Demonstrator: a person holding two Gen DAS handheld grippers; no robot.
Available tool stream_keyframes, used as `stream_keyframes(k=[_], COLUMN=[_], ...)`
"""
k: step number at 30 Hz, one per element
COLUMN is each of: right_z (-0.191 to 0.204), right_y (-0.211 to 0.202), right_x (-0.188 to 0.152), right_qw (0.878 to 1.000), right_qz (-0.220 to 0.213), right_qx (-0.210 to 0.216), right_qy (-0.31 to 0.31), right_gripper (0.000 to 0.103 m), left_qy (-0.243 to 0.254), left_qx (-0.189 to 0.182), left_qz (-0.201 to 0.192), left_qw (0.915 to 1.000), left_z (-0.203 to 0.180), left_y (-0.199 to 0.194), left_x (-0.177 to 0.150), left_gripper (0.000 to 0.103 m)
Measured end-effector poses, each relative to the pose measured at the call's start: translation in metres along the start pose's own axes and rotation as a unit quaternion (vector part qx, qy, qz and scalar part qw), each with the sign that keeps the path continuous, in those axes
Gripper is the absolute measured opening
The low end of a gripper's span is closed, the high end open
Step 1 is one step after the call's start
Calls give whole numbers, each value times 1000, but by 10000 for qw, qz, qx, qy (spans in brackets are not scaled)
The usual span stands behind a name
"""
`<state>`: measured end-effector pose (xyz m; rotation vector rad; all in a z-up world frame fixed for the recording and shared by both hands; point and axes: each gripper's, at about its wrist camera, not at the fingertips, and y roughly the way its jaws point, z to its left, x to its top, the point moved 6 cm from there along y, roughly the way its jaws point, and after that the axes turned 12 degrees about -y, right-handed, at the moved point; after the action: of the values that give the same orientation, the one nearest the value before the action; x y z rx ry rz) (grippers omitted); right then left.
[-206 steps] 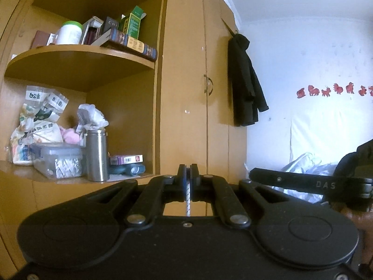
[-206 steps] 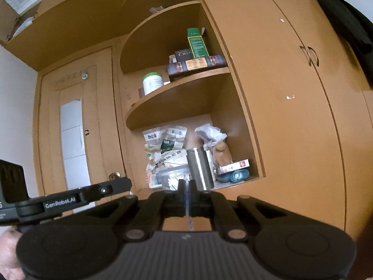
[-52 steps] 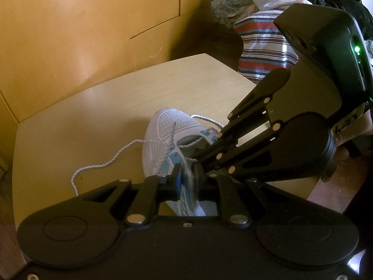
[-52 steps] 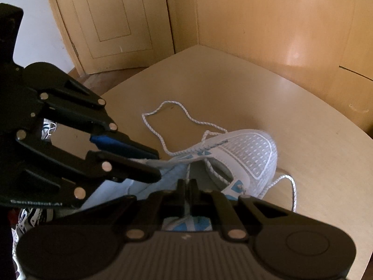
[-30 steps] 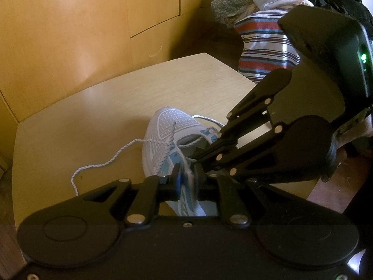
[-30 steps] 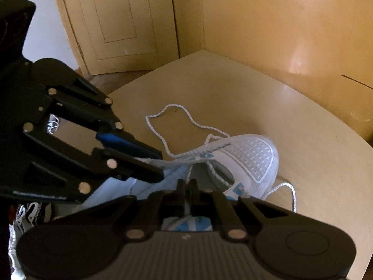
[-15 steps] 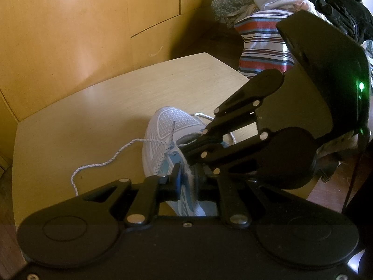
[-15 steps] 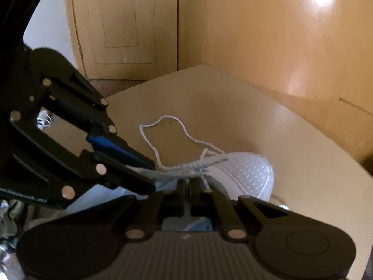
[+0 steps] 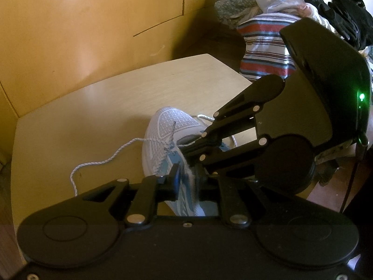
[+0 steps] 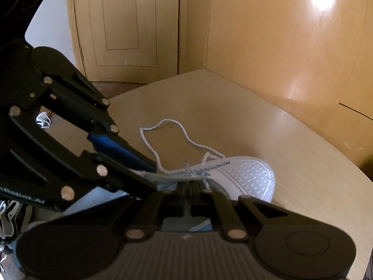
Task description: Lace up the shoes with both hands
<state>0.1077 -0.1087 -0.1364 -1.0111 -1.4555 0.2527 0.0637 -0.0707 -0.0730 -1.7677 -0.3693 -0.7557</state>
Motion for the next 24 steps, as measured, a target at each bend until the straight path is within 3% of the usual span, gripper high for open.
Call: stream_keyframes(k=[2,9,18,24], right_z=[-1,5,7,9], right_y=[-10,-10,-11,-13], right_x=[2,6,6,6], right_qw=[10000,10000,10000,10000], right_qz=[6,1,4,-11], right_qx=[-7,-16,-7,-21], right_qy=[-1,15,30,31], right_gripper=[4,4,4,4], left_qy=[-45,-130,-218,-501], left_qx=[49,-9,92,447], left_qz=[-32,-258,-363,-603], left_qw=[10000,9996,9991,9959], left_z=[2,2,8,25], left_y=[-1,-12,-13,-15], left_x=[1,8,13,16], left_gripper=[26,31,32,32])
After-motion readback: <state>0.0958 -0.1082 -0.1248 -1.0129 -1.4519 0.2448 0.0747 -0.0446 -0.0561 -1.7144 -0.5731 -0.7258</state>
